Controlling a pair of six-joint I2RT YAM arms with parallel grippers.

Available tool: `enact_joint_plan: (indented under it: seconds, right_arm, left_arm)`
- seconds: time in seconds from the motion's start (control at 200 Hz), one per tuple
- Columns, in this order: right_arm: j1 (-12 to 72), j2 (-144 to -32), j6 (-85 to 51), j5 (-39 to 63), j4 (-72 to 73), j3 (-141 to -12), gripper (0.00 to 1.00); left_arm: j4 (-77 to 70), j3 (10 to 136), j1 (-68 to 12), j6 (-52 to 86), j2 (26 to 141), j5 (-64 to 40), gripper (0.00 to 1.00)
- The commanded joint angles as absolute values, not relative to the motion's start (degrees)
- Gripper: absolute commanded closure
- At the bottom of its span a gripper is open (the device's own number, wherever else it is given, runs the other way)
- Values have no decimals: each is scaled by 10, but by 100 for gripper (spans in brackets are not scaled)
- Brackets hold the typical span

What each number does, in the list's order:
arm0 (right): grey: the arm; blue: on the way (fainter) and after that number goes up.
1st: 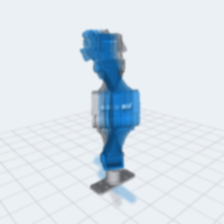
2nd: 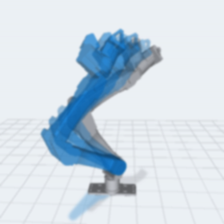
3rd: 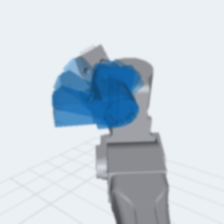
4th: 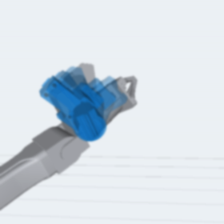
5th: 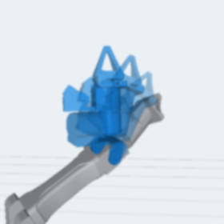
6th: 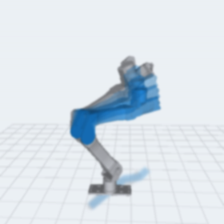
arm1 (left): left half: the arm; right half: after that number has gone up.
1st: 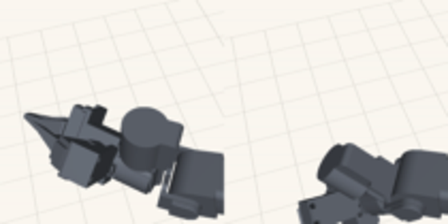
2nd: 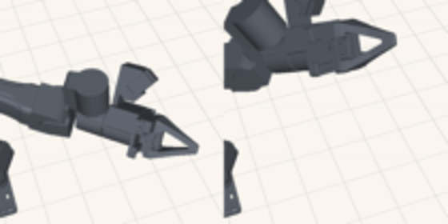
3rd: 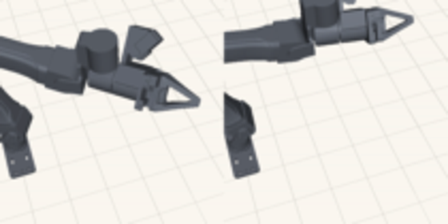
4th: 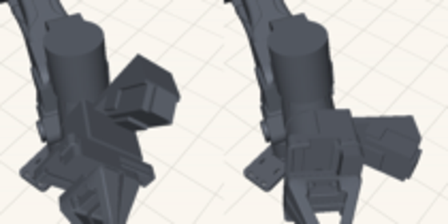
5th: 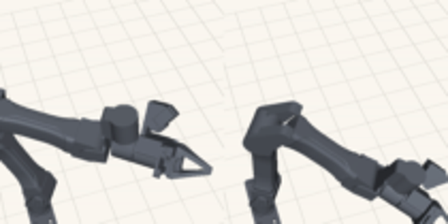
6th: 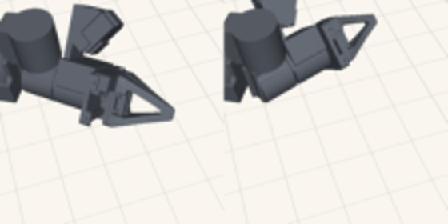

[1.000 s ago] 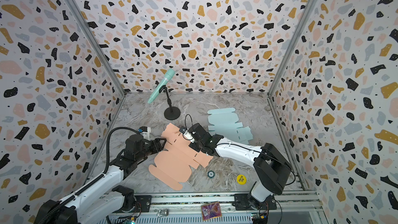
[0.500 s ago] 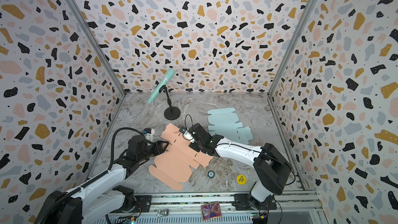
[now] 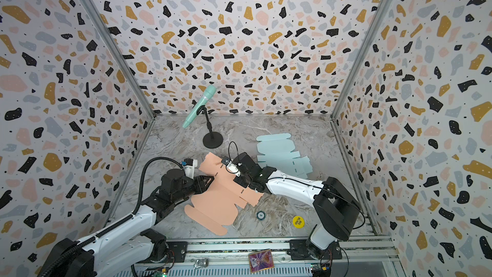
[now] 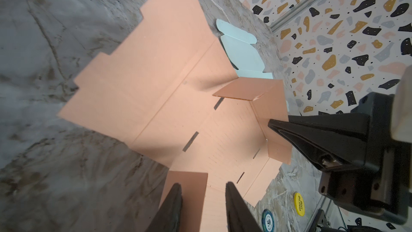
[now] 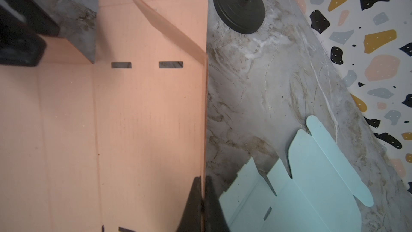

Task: Assemble paper box
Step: First fold the bottom flaps of a flat cardboard box at the center of the table.

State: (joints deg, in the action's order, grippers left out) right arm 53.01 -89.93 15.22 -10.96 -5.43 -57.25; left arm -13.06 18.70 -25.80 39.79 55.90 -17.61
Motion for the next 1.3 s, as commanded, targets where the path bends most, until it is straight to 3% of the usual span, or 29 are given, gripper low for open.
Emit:
enact_joint_plan:
  seconds: [0.0,0.255,0.541,0.871,1.297]
  right_arm:
    - [532,-889,172,-119,-38,-583,100]
    - [533,-847,263,-121,7,-544,100]
    - [551,-860,327,-158,19,-546,100]
    - [578,-856,389,-179,32,-545,100]
    - [600,-886,441,-197,47,-563,100]
  left_arm:
    - [-162,202,-269,409,557,-174,65]
    - [-95,239,-258,389,524,-154,61]
    - [-34,305,-175,356,514,-172,60]
    - [-41,318,-45,335,576,-210,70]
    - [-113,287,-42,306,670,-245,71]
